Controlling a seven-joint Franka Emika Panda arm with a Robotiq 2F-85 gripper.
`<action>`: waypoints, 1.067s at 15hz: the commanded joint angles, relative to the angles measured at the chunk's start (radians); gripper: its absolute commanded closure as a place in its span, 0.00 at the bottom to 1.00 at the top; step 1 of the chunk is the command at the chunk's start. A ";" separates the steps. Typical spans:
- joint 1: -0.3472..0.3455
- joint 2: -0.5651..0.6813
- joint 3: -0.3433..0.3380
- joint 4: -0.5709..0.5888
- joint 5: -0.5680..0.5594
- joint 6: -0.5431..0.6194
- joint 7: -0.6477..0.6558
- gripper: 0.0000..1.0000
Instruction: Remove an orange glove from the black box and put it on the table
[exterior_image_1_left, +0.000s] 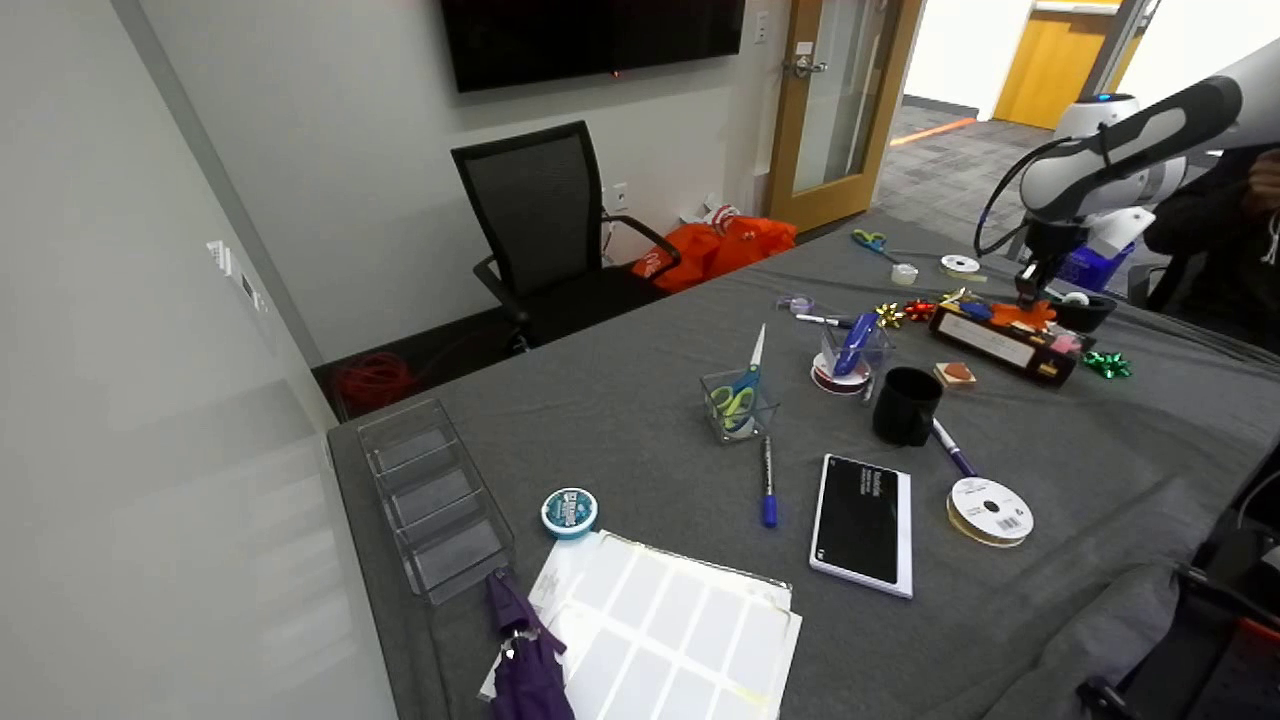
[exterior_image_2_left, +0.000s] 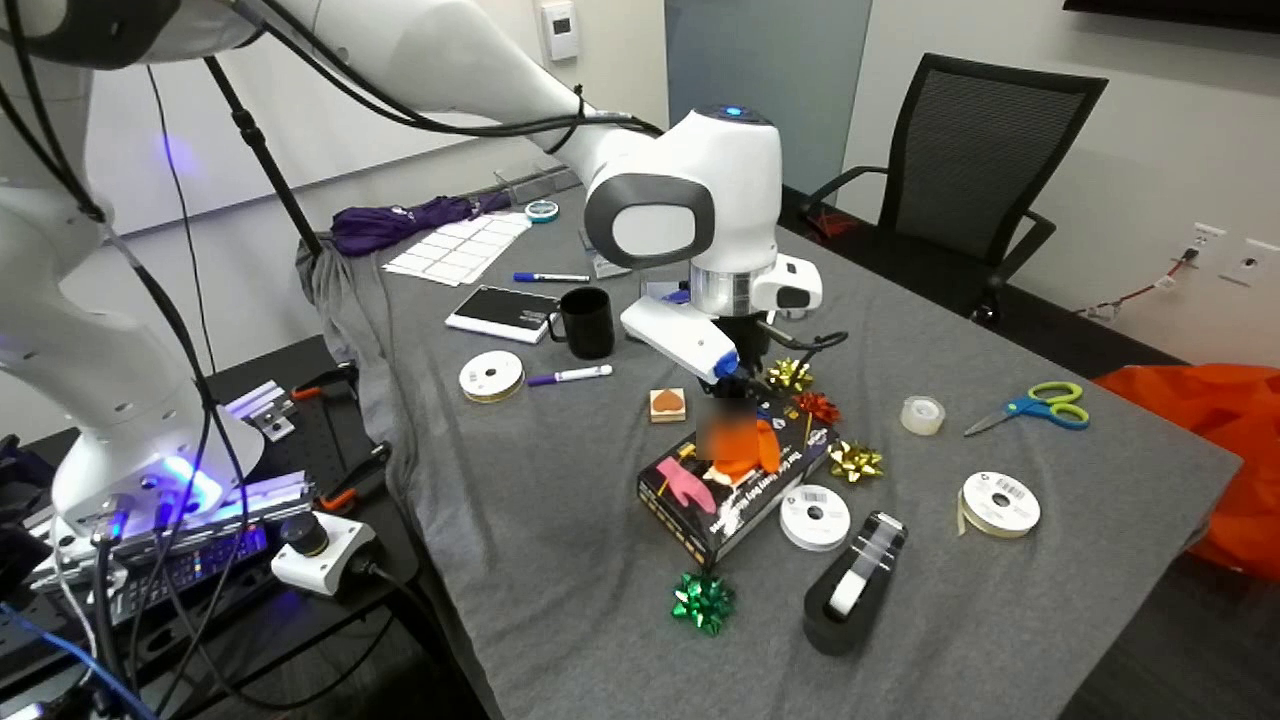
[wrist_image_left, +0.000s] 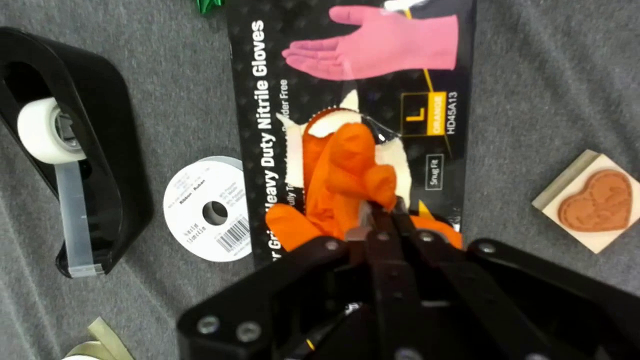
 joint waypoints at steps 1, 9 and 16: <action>-0.021 -0.110 0.046 -0.059 0.030 -0.055 -0.024 1.00; -0.014 -0.206 0.075 -0.075 0.116 -0.122 -0.039 1.00; -0.037 -0.232 0.065 -0.035 0.157 -0.236 -0.111 1.00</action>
